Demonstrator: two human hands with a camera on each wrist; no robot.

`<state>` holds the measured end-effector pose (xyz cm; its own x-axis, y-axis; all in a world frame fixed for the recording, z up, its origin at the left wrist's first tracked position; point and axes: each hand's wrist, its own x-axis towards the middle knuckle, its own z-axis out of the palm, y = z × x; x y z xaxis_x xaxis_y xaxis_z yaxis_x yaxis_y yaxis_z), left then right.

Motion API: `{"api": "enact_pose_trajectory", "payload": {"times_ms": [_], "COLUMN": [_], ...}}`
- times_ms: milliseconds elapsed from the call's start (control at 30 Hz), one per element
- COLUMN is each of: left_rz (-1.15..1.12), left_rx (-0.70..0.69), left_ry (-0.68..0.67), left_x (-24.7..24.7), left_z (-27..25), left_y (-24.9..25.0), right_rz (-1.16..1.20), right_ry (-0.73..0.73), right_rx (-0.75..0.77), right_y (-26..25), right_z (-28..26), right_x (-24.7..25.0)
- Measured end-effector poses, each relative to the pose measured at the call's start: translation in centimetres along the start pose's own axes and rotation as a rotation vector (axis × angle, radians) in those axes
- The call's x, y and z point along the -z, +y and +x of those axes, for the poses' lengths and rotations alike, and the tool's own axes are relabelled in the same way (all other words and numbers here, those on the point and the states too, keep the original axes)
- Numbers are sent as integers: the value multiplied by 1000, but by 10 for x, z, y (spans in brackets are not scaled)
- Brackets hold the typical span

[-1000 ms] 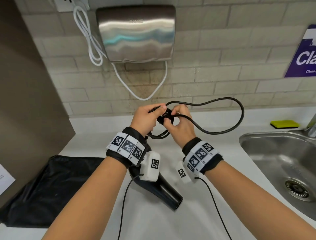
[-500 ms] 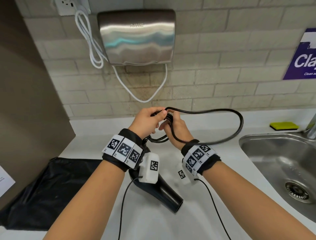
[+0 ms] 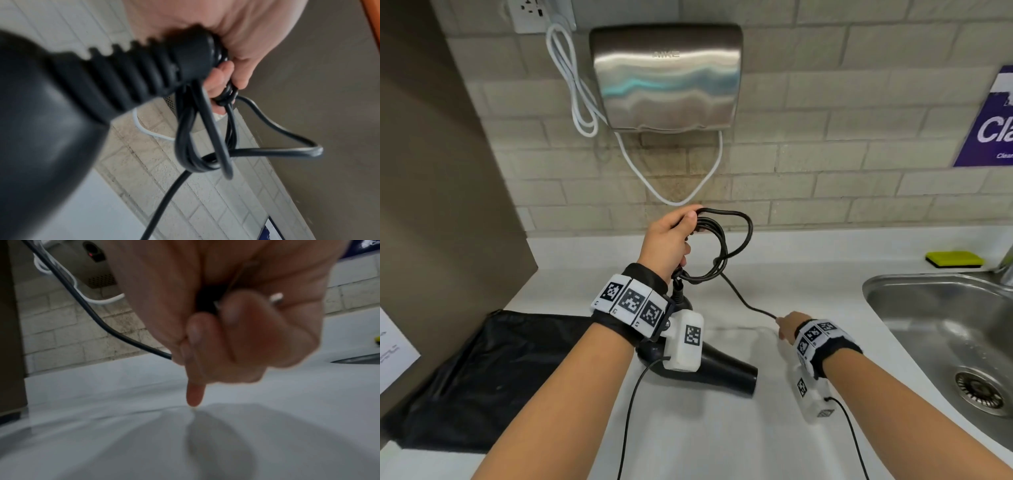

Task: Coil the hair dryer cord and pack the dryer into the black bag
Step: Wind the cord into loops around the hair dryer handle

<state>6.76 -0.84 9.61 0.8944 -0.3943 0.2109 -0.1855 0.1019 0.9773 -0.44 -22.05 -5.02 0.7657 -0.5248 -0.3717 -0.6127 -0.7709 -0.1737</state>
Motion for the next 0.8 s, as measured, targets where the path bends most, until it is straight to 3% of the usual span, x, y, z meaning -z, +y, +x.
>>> {"api": "enact_pose_trajectory", "payload": {"times_ms": [167,233,367,433,567,700,800], "left_rz": [-56,-29,3,35,73,59,-3], "left_rx": [-2,-20,-48,-75,-109,-106,-43], "left_ry": [47,32,37,52,88,118,81], "left_x": [-2,-2,-3,-3,-3,-2,1], "left_z": [-2,-3,-2,0,2,4,5], "left_y": [-1,-1,-3,-4,-7,-6,-6], "right_rz": [58,295,903,1137,1245,1180,1166], "right_ry": [81,219,587,682,620,625,546], "right_rx": [-9,62,417,597,816,843,917], "right_y": [-13,-22,-54,-73,-96,-102,-102], "right_z": [-3,-7,-41,-66,-96,-103,-99], "right_x": [3,10,44,63,84,90,87]}}
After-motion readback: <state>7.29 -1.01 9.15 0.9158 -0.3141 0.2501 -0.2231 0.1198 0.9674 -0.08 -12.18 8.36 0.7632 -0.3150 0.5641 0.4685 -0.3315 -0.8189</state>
